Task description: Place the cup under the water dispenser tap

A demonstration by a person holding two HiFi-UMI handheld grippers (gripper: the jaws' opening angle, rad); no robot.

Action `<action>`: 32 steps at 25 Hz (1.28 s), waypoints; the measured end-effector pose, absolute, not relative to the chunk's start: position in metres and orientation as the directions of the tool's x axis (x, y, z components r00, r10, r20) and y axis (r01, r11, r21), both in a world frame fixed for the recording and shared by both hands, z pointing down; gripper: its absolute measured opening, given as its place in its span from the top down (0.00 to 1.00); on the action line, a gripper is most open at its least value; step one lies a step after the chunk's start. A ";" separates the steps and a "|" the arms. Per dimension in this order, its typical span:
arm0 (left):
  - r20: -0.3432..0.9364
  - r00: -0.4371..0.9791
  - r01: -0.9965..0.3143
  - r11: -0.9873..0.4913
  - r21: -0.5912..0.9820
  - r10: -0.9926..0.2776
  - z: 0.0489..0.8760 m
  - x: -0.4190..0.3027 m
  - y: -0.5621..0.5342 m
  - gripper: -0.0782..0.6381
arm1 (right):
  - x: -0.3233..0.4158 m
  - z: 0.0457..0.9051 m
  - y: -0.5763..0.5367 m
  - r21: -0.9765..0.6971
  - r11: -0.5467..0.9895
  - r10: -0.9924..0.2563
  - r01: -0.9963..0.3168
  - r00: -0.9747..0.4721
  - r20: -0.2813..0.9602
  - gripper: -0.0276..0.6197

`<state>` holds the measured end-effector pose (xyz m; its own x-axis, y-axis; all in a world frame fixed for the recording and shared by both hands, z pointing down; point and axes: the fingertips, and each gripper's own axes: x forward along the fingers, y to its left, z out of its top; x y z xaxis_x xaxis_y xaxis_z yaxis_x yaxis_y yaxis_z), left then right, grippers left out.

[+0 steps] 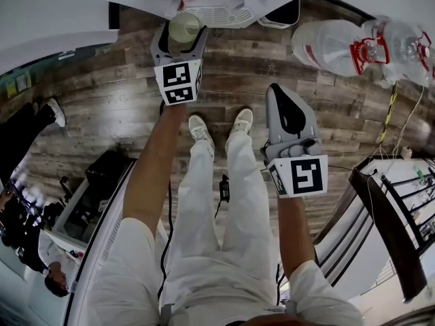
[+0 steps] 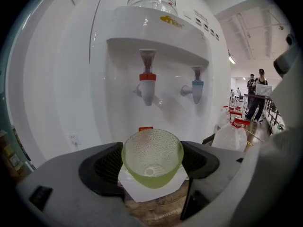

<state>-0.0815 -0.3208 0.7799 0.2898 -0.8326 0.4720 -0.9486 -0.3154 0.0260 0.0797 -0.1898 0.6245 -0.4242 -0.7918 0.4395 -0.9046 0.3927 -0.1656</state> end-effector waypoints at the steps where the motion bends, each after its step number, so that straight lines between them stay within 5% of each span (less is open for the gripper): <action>1: 0.475 0.287 -0.949 -0.315 0.022 -0.832 0.782 -0.083 -0.323 0.37 | 0.080 0.625 -0.190 -0.166 0.392 -0.791 -0.905 -0.424 0.441 0.96; 32: 0.517 0.274 -0.936 -0.349 -0.051 -0.811 0.822 -0.084 -0.354 0.33 | 0.081 0.633 -0.196 -0.169 0.399 -0.784 -0.901 -0.430 0.447 0.96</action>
<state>-0.0843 -0.3539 0.8219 0.2736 -0.8109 0.5173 -0.9359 -0.3486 -0.0515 0.0814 -0.1961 0.6330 -0.4304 -0.7843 0.4469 -0.9015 0.3986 -0.1687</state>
